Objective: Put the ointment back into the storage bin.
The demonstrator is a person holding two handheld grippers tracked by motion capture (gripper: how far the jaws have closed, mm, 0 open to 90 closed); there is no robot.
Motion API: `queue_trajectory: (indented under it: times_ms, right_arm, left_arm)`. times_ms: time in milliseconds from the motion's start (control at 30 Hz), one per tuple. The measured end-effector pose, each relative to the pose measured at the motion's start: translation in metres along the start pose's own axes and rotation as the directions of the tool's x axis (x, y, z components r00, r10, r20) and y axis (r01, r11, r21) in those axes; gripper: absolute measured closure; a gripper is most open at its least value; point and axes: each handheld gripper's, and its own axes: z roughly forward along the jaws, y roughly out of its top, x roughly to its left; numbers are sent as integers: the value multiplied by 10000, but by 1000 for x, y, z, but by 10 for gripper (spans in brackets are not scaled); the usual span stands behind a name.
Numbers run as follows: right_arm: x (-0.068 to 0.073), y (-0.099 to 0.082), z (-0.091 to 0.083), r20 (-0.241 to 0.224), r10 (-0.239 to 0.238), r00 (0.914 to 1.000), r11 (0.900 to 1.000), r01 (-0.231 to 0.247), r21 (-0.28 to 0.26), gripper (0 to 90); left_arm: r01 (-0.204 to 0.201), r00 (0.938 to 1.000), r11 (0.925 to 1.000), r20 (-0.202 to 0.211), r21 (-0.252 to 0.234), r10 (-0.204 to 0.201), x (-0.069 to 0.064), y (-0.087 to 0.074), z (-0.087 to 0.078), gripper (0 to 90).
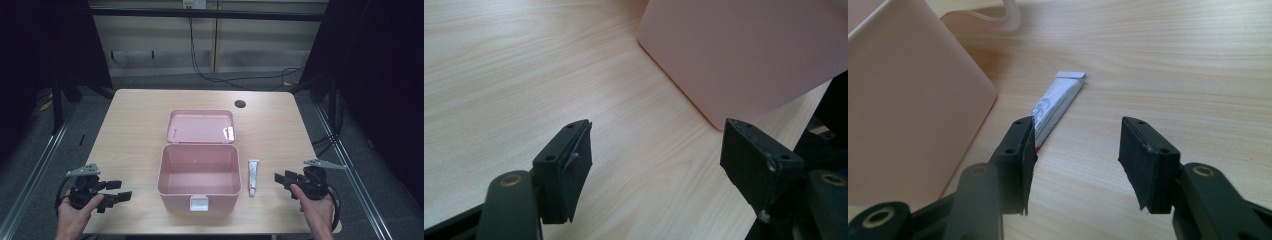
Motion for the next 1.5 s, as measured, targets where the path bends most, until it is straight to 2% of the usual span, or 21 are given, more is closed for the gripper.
queue_trajectory:
  times_ms: [100, 233, 267, 333, 367, 400, 467, 500, 567, 667, 767, 833, 1033, 1067, 1100, 1133, 1233, 1367, 1400, 1467, 1500]
  right_arm:
    - [1, -1, 0, -124, 223, 9997, 9995, -220, 228, 506]
    - [2, 0, 2, -105, 143, 9998, 9989, -138, 448, 505]
    - [3, 3, 2, -252, 140, 9996, 9988, -128, 473, 526]
    - [6, 7, 1, -279, 100, 9996, 9963, -76, 853, 541]
    - [6, 7, 1, -279, 100, 9996, 9963, -76, 853, 541]
    - [8, 11, 2, -167, -21, 9999, 9926, 41, 1211, 532]
    - [9, 14, 2, -172, -81, 9998, 9911, 103, 1324, 533]
    - [10, 18, 3, -244, -201, 9995, 9854, 239, 1684, 578]
    - [11, 21, 4, -268, -159, 9995, 9824, 206, 1857, 571]
    - [15, 25, 9, -74, -301, 9995, 9702, 310, 2402, 556]
    - [18, 30, 14, -139, -166, 9998, 9619, 198, 2726, 549]
    - [19, 32, 16, -196, -160, 9997, 9605, 209, 2775, 548]
    - [33, 50, 32, -343, -205, 9992, 9280, 318, 3713, 568]
    - [35, 51, 35, -274, -213, 9994, 9237, 302, 3819, 566]
    - [35, 51, 35, -274, -213, 9994, 9237, 302, 3819, 566]
    - [37, 54, 40, -209, -215, 9996, 9155, 281, 4013, 572]
    - [40, 57, 48, 172, -481, 9987, 9035, 362, 4270, 587]
    - [43, 60, 54, 44, -519, 9986, 8931, 444, 4476, 586]
    - [45, 62, 56, 89, -630, 9980, 8861, 518, 4605, 590]
    - [46, 62, 59, 92, -677, 9977, 8874, 560, 4575, 590]
    - [46, 62, 60, 69, -713, 9974, 8845, 600, 4627, 595]
  left_arm:
    - [-100, 9999, 9999, -28, 102, 100, 0, 1, 1, 286]
    - [-31, 10000, 10000, 7, 58, 31, 0, 0, 0, 286]
    - [2, 10000, 10000, 17, 31, -2, 0, 0, 0, 286]
    - [-7, 10000, 10000, 16, 52, 7, 0, 0, 0, 285]
    - [-7, 10000, 10000, 16, 52, 7, 0, 0, 0, 286]
    - [-44, 10000, 10000, -1, 78, 44, 0, 0, 0, 285]
    - [-58, 10000, 9999, -30, 113, 58, 0, 0, 0, 286]
    - [5, 10000, 9999, 4, 103, -5, -1, -1, 0, 286]
    - [-28, 10000, 9999, 30, 110, 28, -1, -1, 0, 286]
    - [-4, 10000, 9999, 53, 156, 3, -1, -1, 1, 286]
    - [-2, 10000, 9999, 31, 171, 1, -1, -1, 1, 286]
    - [10, 10000, 9998, 2, 196, -10, -1, -1, 1, 286]
    - [-43, 10000, 9995, -70, 304, 45, -1, -1, 2, 286]
    - [-97, 9999, 9994, -66, 343, 99, -1, -1, 2, 285]
    - [-97, 9999, 9994, -66, 343, 99, -1, -1, 2, 285]
    - [-108, 9999, 9994, -56, 340, 110, -1, -1, 2, 286]
    - [-115, 9999, 9993, -1, 345, 115, -2, -1, 2, 283]
    - [-137, 9999, 9993, 18, 362, 136, -2, -1, 3, 280]
    - [-108, 9999, 9993, 26, 356, 107, -2, -1, 3, 280]
    - [-107, 9999, 9993, 22, 362, 106, -2, -1, 3, 280]
    - [-99, 9999, 9993, 21, 363, 98, -2, -1, 3, 280]
